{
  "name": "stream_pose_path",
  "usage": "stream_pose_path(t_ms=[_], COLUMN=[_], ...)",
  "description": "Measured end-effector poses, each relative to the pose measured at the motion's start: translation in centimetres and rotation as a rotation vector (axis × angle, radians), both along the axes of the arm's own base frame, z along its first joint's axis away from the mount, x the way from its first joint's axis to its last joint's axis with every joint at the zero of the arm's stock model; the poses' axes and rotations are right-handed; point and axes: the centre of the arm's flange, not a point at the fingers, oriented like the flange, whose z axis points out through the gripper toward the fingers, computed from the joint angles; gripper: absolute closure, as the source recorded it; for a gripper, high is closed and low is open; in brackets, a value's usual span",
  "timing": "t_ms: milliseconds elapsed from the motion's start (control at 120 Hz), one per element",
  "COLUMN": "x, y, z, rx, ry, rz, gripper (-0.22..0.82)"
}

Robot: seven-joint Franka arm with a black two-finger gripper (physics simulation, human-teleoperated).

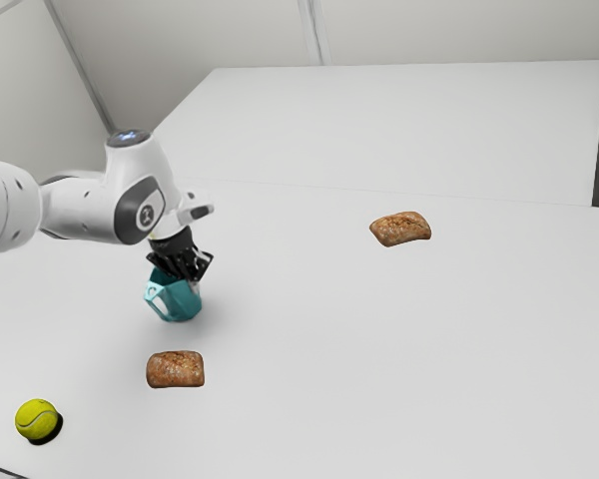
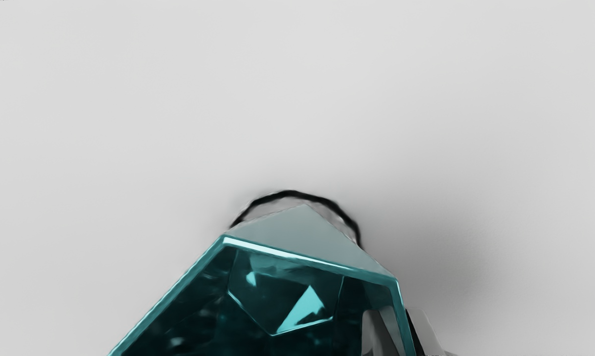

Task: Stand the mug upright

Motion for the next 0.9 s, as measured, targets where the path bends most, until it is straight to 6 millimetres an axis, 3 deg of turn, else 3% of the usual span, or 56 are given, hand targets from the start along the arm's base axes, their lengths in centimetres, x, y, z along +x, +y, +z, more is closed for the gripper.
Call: stream_pose_path(t_ms=[300, 500, 675, 900], x=[-0.1, 0.0, 0.8, 2.5], y=[0.8, 0.6, 0.2, 1.0], z=[-0.2, 0.4, 3.1, 9.7], rx=[0.002, -0.006, -0.003, 0.009], ry=[0.004, -0.004, -0.037, -0.091], rz=[0.042, 0.037, 0.015, 0.0], gripper=[0.78, 0.35, 0.16, 0.05])
